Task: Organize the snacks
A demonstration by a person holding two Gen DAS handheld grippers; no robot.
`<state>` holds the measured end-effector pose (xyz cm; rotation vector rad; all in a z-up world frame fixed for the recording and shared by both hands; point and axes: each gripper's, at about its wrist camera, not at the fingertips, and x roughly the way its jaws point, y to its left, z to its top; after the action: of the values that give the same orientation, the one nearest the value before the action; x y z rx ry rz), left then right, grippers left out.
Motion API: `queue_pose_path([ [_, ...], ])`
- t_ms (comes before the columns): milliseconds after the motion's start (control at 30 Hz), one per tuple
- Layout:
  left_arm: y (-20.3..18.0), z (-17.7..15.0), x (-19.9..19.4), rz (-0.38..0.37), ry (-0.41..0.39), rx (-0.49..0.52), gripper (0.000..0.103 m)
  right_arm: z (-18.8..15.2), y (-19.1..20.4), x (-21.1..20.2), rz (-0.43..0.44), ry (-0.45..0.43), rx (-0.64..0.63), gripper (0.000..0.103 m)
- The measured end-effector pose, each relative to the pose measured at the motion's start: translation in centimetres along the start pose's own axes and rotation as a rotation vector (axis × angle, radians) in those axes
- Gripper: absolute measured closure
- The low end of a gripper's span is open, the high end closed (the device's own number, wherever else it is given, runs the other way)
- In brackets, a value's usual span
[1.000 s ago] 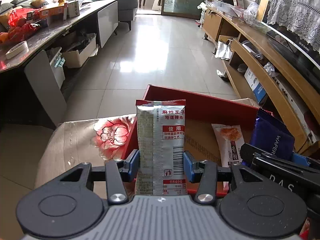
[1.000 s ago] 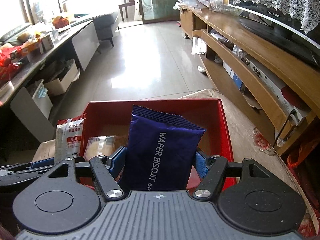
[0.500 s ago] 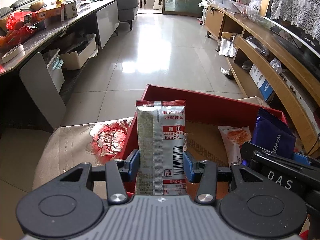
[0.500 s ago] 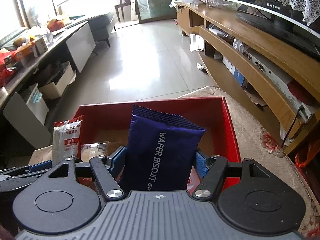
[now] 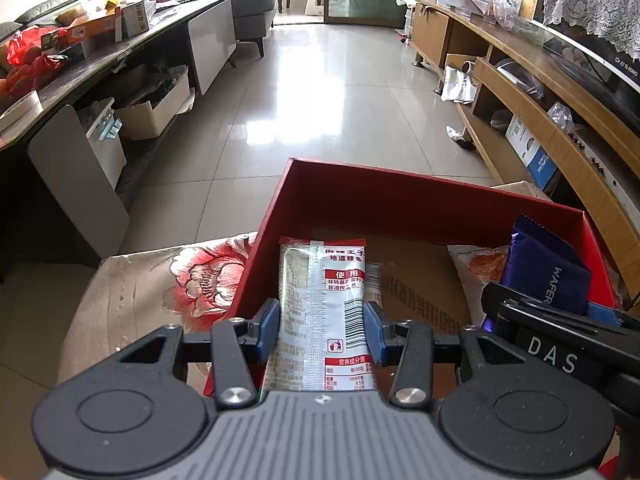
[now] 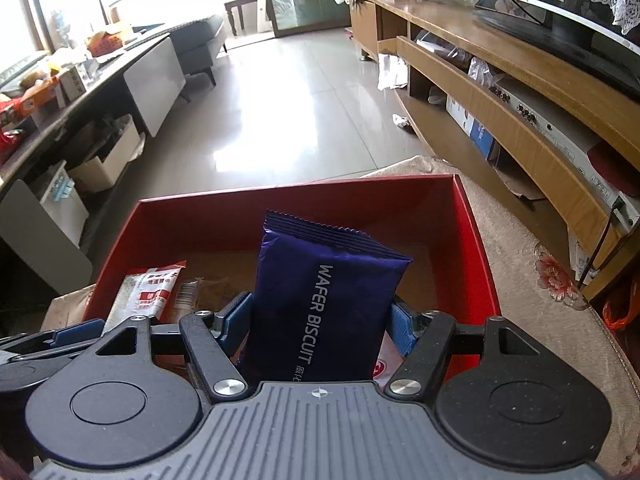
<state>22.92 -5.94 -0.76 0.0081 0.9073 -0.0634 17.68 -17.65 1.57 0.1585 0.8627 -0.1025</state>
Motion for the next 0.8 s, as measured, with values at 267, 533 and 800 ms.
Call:
queue_pose_path([
  [267, -0.23, -0.04, 0.49, 0.009, -0.008, 0.013, 0.060, -0.12, -0.08, 0.93, -0.006, 0.008, 0.010, 0.028],
  [533, -0.73, -0.19, 0.48, 0.019, -0.008, 0.037, 0.051, -0.09, -0.30, 1.05, -0.025, 0.002, 0.014, 0.026],
  [800, -0.74, 0.00, 0.23, 0.003, -0.004, 0.025, 0.047, -0.06, -0.91, 0.73, -0.036, -0.012, 0.031, 0.026],
])
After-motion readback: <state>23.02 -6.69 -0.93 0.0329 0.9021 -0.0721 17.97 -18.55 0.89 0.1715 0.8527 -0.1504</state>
